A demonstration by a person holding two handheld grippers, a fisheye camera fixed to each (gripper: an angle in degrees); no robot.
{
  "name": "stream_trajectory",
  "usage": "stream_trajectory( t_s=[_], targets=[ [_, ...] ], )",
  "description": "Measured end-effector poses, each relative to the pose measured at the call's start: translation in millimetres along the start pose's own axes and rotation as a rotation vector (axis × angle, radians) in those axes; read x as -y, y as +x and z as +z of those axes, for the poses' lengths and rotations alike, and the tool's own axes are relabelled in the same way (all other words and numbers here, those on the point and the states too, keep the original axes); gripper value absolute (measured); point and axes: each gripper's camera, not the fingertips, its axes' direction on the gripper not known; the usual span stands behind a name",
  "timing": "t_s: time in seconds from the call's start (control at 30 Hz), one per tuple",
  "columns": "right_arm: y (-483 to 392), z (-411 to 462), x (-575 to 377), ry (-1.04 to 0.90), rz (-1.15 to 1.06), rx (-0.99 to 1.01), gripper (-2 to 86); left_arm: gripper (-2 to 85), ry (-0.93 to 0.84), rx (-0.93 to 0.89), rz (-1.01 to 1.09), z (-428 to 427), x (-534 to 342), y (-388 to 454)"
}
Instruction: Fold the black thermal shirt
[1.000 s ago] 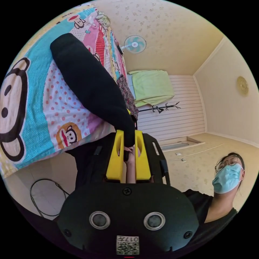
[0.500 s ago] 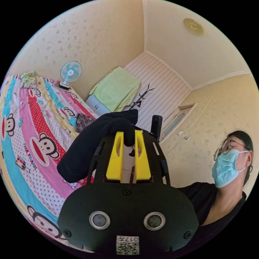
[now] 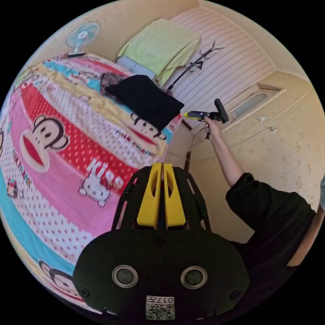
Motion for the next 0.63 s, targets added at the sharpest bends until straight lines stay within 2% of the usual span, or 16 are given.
stream_trajectory(
  t_s=[0.1,0.2,0.27,0.33,0.47,0.63],
  targets=[
    [3.7,41.2,-32.5,-0.089,0.004,0.073,1.9,-1.0,-0.051,0.115,-0.137,-22.6,-56.6,-38.1],
    [-36.2,70.5,-39.7,-0.188,-0.094,0.151,1.1,-1.0,-0.090,0.259,-0.224,-70.8,-91.7,-54.6],
    [-99.2,93.3,-33.0,-0.314,-0.268,0.246,0.8,-1.0,-0.138,0.379,-0.260,-101.0,-100.7,-57.5],
    [-159.5,114.3,-30.6,-0.435,-0.414,0.284,0.7,-1.0,-0.275,0.489,-0.310,-126.6,-102.4,-65.2],
    [-323.5,171.3,-57.8,-0.616,-0.772,0.254,0.6,-1.0,-0.536,0.478,-0.401,-112.6,-103.6,-95.6],
    [-486.5,249.1,-125.3,-0.767,-1.045,0.161,0.6,-1.0,-0.492,0.446,-0.445,-131.7,-96.5,-95.6]
  ],
)
